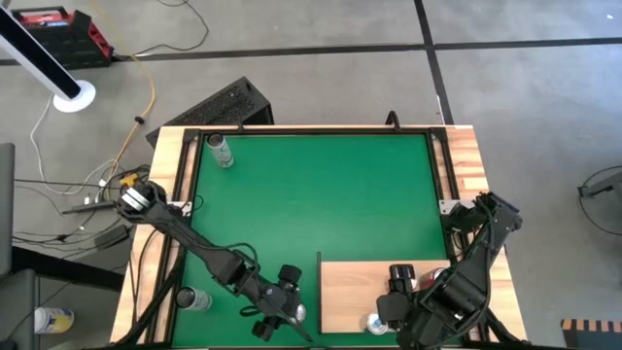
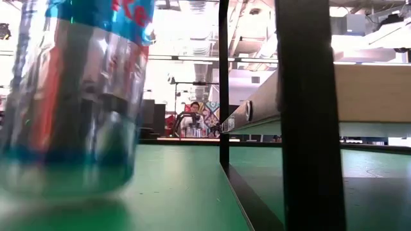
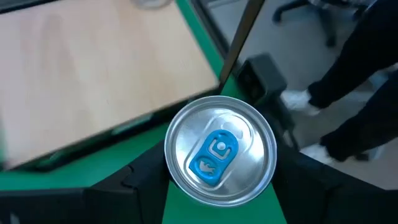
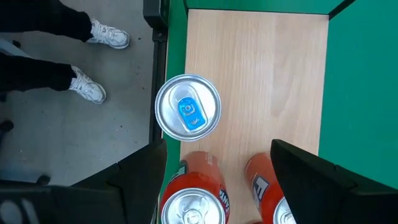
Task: Place canned beverage on shelf
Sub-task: Put the blue soda can on the shelf aligned with the other blue soda can
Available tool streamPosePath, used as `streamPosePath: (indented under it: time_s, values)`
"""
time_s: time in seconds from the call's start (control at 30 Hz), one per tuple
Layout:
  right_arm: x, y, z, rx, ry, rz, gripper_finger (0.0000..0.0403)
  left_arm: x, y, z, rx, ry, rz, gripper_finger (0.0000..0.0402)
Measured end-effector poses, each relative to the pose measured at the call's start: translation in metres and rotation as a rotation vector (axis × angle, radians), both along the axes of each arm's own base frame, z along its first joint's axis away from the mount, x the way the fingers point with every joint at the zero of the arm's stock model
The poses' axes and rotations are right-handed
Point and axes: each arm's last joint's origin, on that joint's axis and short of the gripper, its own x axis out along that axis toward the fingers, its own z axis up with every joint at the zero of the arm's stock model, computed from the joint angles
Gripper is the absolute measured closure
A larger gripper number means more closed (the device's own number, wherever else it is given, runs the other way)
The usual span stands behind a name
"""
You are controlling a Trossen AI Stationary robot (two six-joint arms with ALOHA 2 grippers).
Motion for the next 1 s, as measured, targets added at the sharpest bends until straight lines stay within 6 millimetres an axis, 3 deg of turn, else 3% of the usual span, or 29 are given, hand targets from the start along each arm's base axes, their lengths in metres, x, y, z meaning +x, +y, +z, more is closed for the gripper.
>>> streamPosePath:
  time_s: [0.2, 0.47, 0.63, 0.77, 1.0]
  values:
    - [0.011, -0.009, 0.0, -0.009, -0.016, -0.042, 0.0091, -0.029, 0.021, 0.041, 0.093, -0.028, -0.02, 0.0185]
    - [0.037, -0.031, 0.002, 0.045, -0.06, -0.196, 0.0091, -0.074, 0.061, 0.079, 0.161, -0.067, -0.088, 0.0185]
    - [0.055, -0.043, 0.005, 0.103, -0.11, -0.28, 0.0091, -0.114, 0.097, 0.065, 0.139, -0.069, -0.056, 0.0185]
    - [0.067, -0.052, 0.007, 0.142, -0.149, -0.326, 0.0091, -0.141, 0.12, 0.051, 0.089, -0.175, -0.009, 0.0184]
    - [0.083, -0.066, 0.011, 0.195, -0.211, -0.383, 0.0091, -0.168, 0.141, 0.016, 0.055, -0.199, 0.047, 0.0173]
